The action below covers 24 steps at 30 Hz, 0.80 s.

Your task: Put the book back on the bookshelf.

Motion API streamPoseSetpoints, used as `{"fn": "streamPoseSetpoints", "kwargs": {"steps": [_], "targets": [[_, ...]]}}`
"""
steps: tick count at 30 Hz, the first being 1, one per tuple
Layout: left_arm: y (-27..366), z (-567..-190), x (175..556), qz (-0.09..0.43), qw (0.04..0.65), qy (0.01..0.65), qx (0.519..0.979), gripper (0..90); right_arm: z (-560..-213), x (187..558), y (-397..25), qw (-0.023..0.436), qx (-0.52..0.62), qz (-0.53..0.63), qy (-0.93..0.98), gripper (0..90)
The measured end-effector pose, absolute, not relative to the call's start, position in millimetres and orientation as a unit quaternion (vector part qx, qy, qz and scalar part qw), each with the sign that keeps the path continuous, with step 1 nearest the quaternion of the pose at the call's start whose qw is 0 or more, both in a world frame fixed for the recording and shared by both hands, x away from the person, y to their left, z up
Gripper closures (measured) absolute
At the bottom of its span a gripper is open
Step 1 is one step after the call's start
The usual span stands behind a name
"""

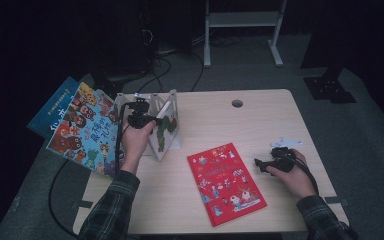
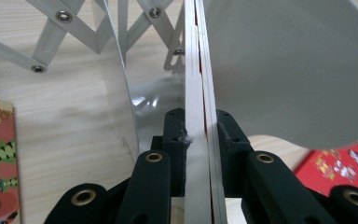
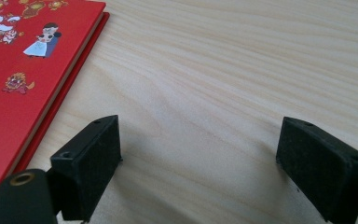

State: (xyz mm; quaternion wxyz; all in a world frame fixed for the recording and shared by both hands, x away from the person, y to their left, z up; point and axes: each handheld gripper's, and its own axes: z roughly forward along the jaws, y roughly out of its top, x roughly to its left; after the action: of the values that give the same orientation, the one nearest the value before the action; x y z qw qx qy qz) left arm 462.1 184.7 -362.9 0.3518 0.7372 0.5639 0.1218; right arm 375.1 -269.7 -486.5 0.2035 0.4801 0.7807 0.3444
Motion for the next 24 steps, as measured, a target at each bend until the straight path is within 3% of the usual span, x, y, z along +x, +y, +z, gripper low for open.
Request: {"fn": "streamPoseSetpoints", "kwargs": {"steps": [12, 16, 24], "targets": [[185, -373, 465, 0.124, 0.358, 0.56, 0.737, 74.9, -486, 375, -270, 0.203, 0.48, 0.345, 0.781, 12.5], [186, -372, 462, 0.086, 0.369, 0.553, 0.742, 65.8, -487, 375, -270, 0.204, 0.478, 0.345, 0.781, 12.5], [180, -370, 451, 0.057, 0.361, 0.543, 0.756, 58.3, -487, 374, -270, 0.204, 0.478, 0.345, 0.782, 12.5]]}}
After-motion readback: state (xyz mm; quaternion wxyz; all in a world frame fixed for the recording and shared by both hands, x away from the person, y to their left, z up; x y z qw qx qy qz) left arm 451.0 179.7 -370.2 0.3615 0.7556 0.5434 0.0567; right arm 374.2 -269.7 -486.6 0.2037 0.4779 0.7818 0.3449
